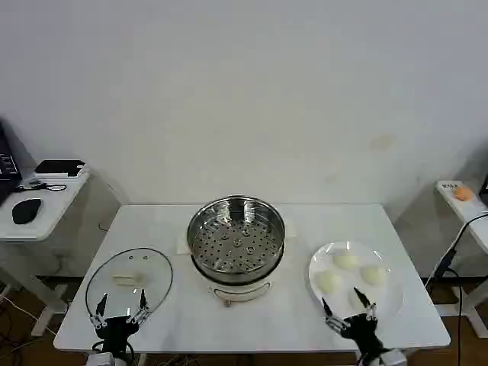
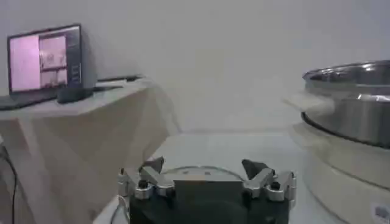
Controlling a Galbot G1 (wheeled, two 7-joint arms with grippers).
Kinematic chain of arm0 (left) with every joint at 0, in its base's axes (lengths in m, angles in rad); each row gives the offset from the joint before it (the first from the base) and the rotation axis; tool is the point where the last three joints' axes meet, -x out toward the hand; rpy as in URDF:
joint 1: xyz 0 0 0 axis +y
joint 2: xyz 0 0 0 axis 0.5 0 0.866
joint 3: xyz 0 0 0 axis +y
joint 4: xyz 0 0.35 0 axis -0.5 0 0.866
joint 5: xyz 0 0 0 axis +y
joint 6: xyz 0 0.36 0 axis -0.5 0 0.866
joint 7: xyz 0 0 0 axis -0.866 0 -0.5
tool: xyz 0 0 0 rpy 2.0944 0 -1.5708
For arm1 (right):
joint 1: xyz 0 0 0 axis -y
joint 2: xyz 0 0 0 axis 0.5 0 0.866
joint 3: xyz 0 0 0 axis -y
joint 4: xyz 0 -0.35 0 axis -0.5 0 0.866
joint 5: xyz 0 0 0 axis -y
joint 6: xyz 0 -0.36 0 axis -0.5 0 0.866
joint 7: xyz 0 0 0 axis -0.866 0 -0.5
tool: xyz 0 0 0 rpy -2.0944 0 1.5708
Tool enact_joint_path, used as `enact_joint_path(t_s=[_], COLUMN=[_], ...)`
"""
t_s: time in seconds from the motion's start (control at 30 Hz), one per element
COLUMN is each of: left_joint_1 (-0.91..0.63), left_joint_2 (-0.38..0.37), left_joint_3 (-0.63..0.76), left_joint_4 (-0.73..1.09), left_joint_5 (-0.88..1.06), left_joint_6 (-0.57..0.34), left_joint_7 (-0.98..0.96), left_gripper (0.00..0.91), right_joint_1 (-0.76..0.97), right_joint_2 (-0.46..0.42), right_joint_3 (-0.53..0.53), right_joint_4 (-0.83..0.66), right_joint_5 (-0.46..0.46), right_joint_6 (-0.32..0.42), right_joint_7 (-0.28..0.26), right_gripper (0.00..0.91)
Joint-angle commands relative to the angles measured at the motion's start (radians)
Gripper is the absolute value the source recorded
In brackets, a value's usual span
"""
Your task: Take steamed baozi put them in steamer then cover it.
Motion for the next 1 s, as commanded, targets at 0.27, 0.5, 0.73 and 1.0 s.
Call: enact_joint_path(t_s=[0.27,0.5,0.73,1.0], left_joint_1=[0.019,0.020,0.022,0.012], left_joint_2=[0.000,-0.014,-0.019,-0.018], left_joint_3=[-0.074,-0.071,-0.073,-0.093], left_joint_4=[-0.047,-0.050,-0.063,-0.064], left_joint_5=[0.175,0.200,0.219,0.220], left_joint_6=[0.030,0.022,0.018,0.020], left_joint_7=[0.166,0.167,0.170,0.174], left_gripper=[0.907,0.907,0.907,0.907], right_joint_1=[0.468,0.693,1.207,1.514], right_joint_2=[-0.642,-0.771,-0.762,-0.610], right_joint_3=[0.025,-0.182,-0.747,-1.112], right_joint_4=[-0.308,-0.431,-0.682,-0.843], right_joint_5=[-0.398,-0.477,-0.468,-0.396], right_joint_6=[-0.161,-0.037,0.105,0.145], right_joint_7=[-0.477,-0.729,-0.835,-0.918], right_gripper=[0.907,0.907,0.907,0.907])
